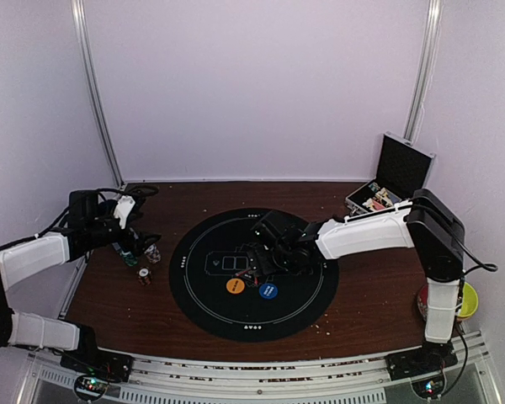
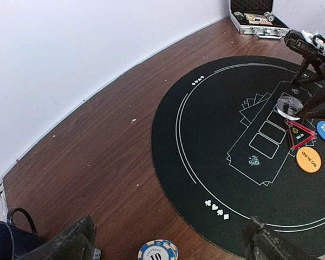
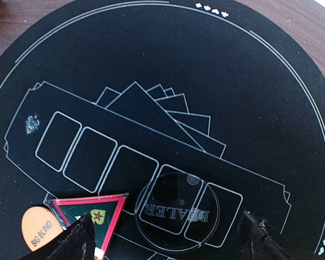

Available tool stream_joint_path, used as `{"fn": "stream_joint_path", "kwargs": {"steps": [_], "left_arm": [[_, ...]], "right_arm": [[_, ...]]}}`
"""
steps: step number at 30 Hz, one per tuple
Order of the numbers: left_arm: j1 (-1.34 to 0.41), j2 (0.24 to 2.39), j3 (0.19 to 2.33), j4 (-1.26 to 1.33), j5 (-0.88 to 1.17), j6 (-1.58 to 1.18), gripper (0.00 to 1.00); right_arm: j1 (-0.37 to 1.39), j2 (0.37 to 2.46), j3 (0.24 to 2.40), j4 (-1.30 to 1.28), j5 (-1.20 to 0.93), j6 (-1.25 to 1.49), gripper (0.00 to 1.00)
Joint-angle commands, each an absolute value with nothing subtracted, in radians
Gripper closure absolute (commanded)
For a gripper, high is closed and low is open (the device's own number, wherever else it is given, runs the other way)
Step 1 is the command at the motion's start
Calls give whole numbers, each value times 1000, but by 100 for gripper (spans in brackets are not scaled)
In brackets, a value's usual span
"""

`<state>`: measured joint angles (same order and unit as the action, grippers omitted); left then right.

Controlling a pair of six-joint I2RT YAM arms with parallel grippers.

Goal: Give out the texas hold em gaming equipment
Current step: Pick up the dealer button from the poker table mat.

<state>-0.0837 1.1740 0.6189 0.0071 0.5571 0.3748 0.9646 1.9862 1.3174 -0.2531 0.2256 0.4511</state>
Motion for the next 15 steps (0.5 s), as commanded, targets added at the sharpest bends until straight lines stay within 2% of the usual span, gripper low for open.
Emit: {"fn": "stream_joint_path", "kwargs": {"steps": [1,15], "left_arm": [[-75,1119,581,98,560,364,2],[-74,1106,563,120,542,354,2]], "right_arm": [[963,1998,1301,-232,257,474,8],[963,2032,1255,-194,283,483,17]]}}
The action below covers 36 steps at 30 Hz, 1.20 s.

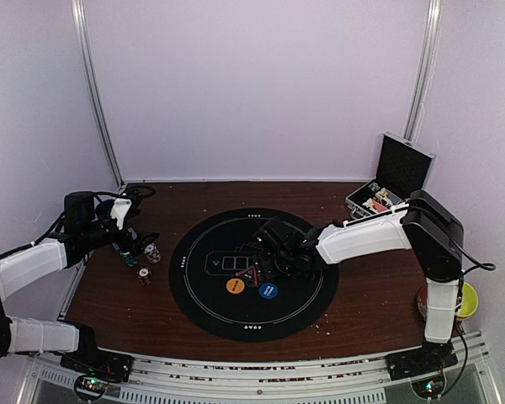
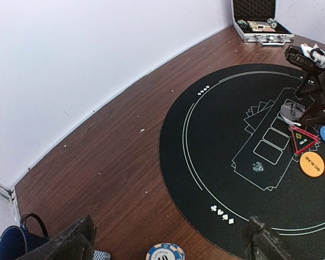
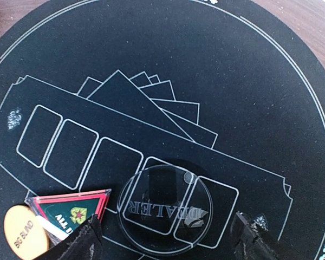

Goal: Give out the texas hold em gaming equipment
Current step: Pick up the dealer button from the poker table mat.

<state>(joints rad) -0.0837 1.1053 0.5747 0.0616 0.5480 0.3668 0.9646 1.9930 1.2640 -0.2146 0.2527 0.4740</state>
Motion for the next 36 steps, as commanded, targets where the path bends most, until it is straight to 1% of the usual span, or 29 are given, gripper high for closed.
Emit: {"fn": "stream_joint_path", "kwargs": {"steps": [1,8,14,17,19,23,24,25,29,36], "left_arm": [[-74,1107,563,121,542,354,2],[-75,1112,563,125,537,353,2],[-74,1115,560,131,533,351,2],[-75,1114,561,132,533,350,2],[-74,1114,561,132,531,350,2],[-75,1114,560,132,532,350,2],[-75,1114,559,132,531,350,2],[-75,1114,560,133,531,350,2],[-75,1115,559,134,532,351,2],[-75,1114,558,134,527,350,2]], "right_arm": [[962,2040,1259,-193,279,484,18],[963,2074,1276,-202,276,488,18],[963,2095,1287,-203,308,482,24],[962,2115,1303,-212,313,480,25],[962,2124,1308,-214,317,482,27],[962,2119,1306,-213,317,486,40],[963,2115,1303,-212,320,489,42],[963,2108,1299,-211,322,492,42],[963,2078,1284,-205,329,497,48],[969,1987,1249,-182,359,472,49]]}}
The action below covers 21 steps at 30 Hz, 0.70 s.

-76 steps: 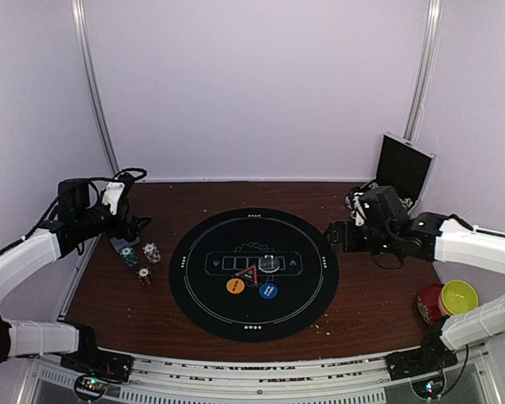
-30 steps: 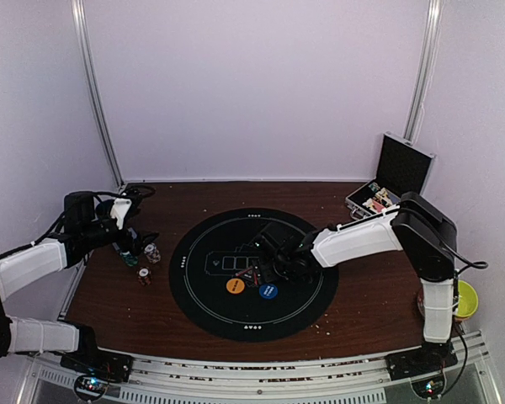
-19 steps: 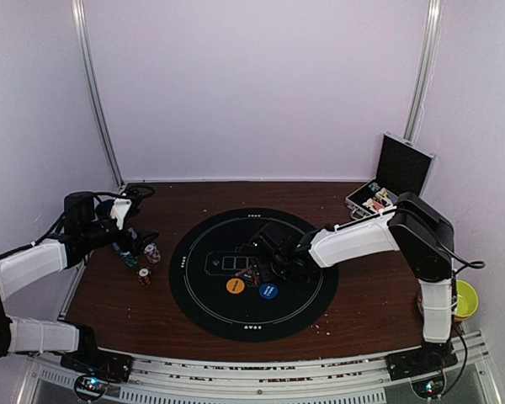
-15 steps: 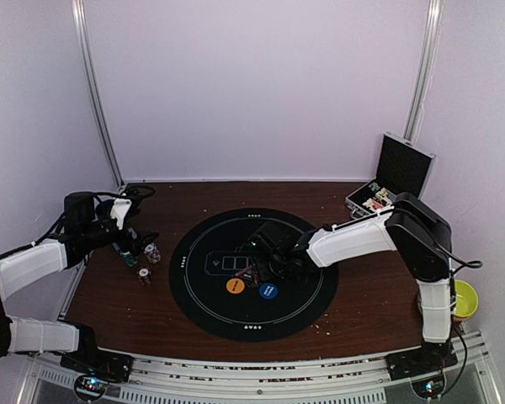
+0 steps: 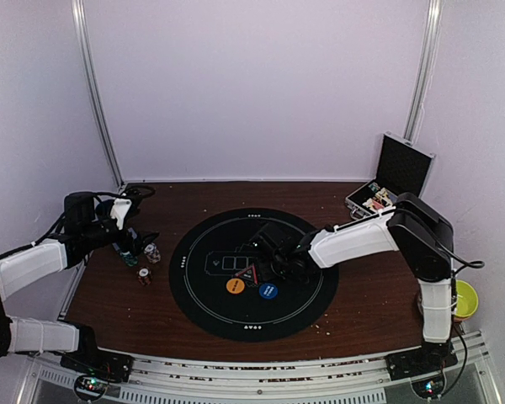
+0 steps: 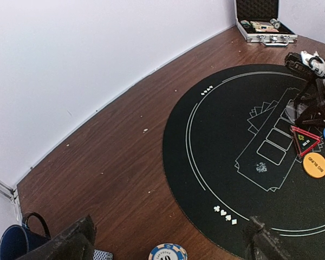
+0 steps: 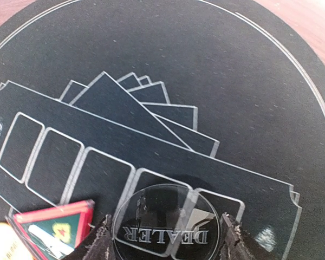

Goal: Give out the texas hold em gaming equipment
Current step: Pick up the dealer button from the poker table mat, then place the dealer button on the poker table mat.

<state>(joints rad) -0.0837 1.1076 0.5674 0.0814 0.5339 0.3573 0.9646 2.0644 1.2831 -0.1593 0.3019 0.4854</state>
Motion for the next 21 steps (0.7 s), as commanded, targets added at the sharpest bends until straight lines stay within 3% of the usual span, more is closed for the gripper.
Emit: {"fn": "stream_joint_path", "kwargs": {"steps": [1,11,21], "left_arm": [[-75,1114,558,133,528,350,2],[-75,1115,557,136,522,351,2],[-74,1120,560,137,522,351,2]], "right_arm": [[974,1971,1243,-178,361,461,50],[1139,1878,1225,-186,390,323,49],[1276,1853,1100,-100,244,281,50]]}}
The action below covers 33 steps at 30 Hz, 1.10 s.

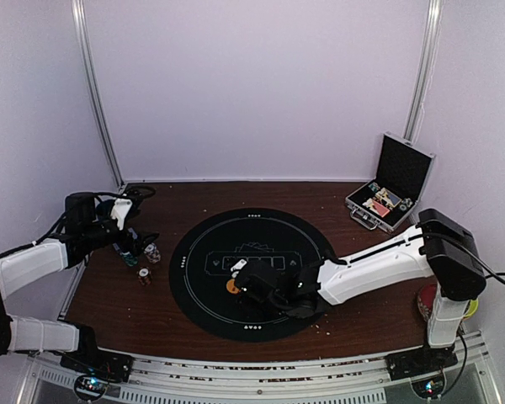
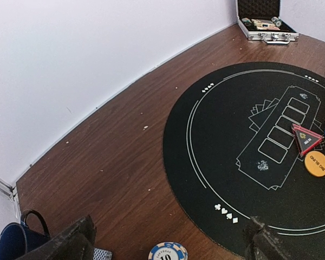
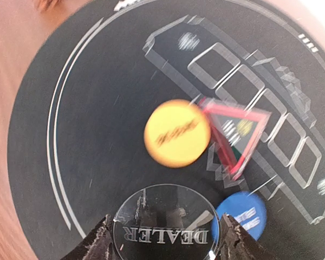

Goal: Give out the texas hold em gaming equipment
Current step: Place the dealer button on the poker table mat.

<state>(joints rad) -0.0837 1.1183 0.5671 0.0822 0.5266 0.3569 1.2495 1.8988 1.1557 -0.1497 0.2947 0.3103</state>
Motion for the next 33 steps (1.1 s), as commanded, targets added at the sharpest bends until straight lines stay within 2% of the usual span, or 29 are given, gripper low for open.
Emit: {"fn": "stream_joint_path", "kwargs": {"steps": [1,16,33], "left_arm": [[-75,1120,558,138,523,351,2],[-74,1125,558,137,519,353,2],[-74,1120,560,135,519,352,2]], "right_arm": [[1285,1843,1085,-91,230,276,50],[1348,1848,1031,-57,122,234,50],[1351,1853,1029,-117,145,224,49]]}}
